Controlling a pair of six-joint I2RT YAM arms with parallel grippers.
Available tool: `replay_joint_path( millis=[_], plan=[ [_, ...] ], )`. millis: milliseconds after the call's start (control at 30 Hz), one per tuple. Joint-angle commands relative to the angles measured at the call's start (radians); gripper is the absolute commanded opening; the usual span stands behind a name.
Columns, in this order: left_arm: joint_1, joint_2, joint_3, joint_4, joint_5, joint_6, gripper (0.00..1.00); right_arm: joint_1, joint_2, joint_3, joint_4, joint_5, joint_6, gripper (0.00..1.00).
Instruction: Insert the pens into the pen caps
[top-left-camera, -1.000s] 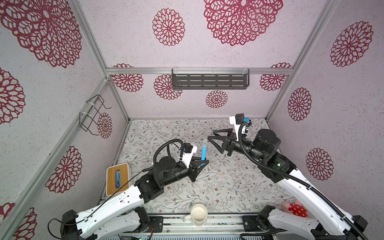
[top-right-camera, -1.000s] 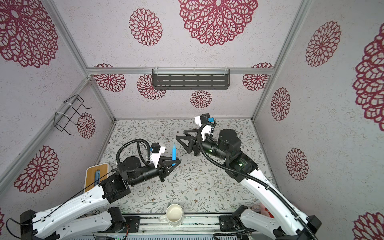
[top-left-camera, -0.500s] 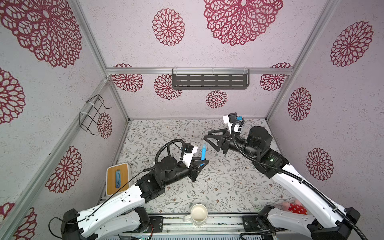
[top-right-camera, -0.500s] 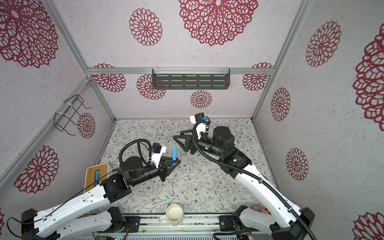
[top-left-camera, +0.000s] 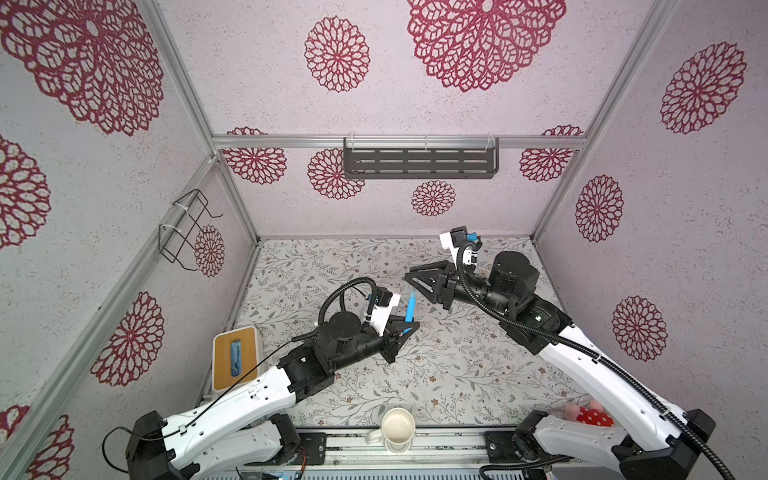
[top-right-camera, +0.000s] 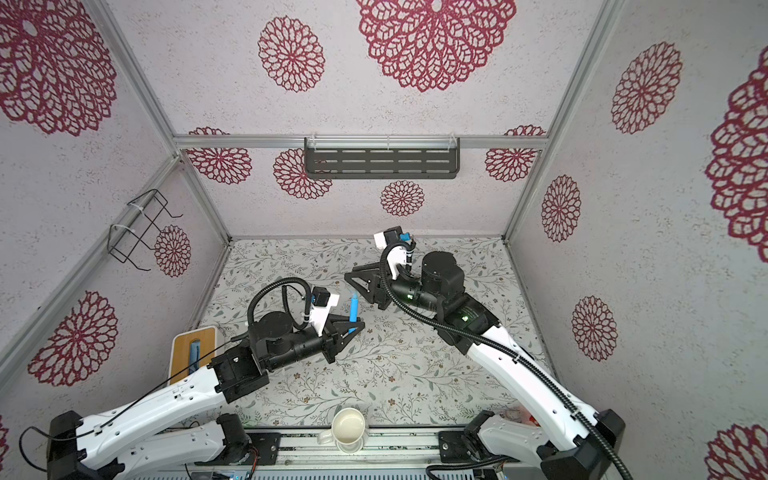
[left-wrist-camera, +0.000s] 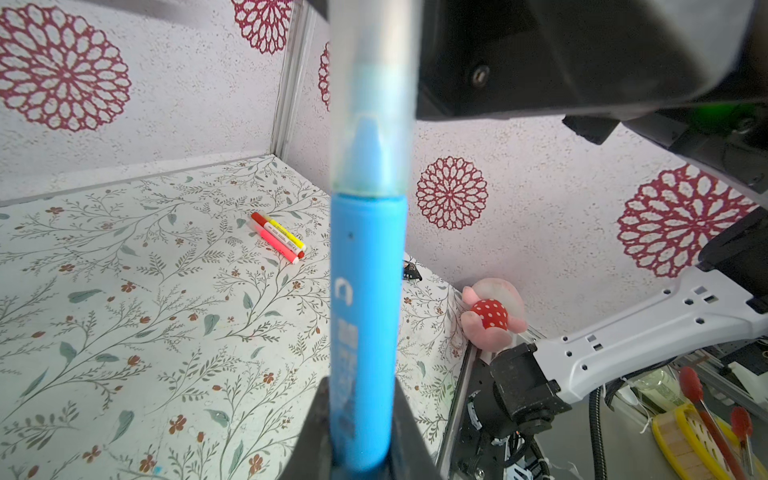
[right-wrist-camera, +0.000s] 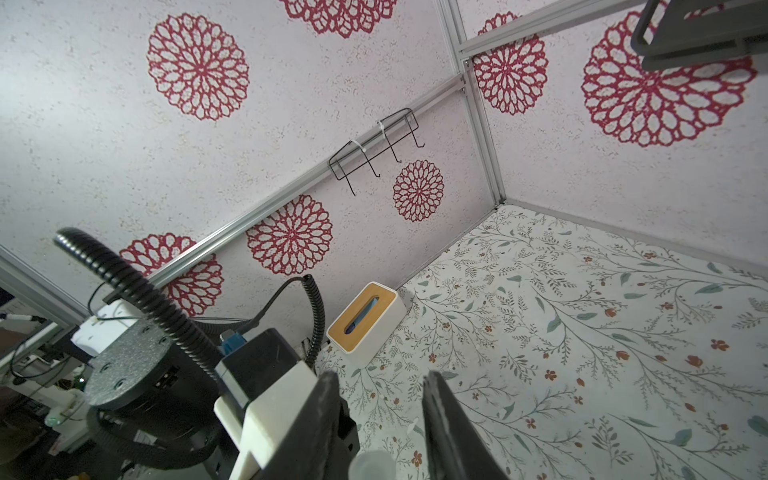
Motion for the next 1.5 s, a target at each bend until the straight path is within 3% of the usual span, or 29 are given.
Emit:
replay_joint_path(
  millis=[0, 700, 967, 1267, 1367, 1467],
  plan=[
    [-0.008, 0.011, 0.030, 0.020, 0.010, 0.019, 0.00, 0.008, -0.002, 0.024, 0.028, -0.019, -0.009, 0.31],
    [-0.008, 0.041, 0.063, 0.018, -0.004, 0.047, 0.00, 0.017, 0.017, 0.003, -0.054, -0.003, -0.063, 0.06],
    [-0.005, 0.049, 0.063, 0.017, -0.010, 0.052, 0.00, 0.024, 0.001, -0.021, -0.076, 0.025, -0.082, 0.28],
    [-0.005, 0.047, 0.060, 0.021, -0.003, 0.049, 0.00, 0.025, 0.002, -0.001, -0.108, 0.107, -0.097, 0.45],
    [-0.004, 0.043, 0.057, 0.019, -0.002, 0.048, 0.00, 0.025, 0.007, 0.005, -0.109, 0.104, -0.096, 0.46],
    [-0.004, 0.038, 0.053, 0.020, -0.004, 0.048, 0.00, 0.026, 0.010, 0.007, -0.105, 0.092, -0.092, 0.36]
  ],
)
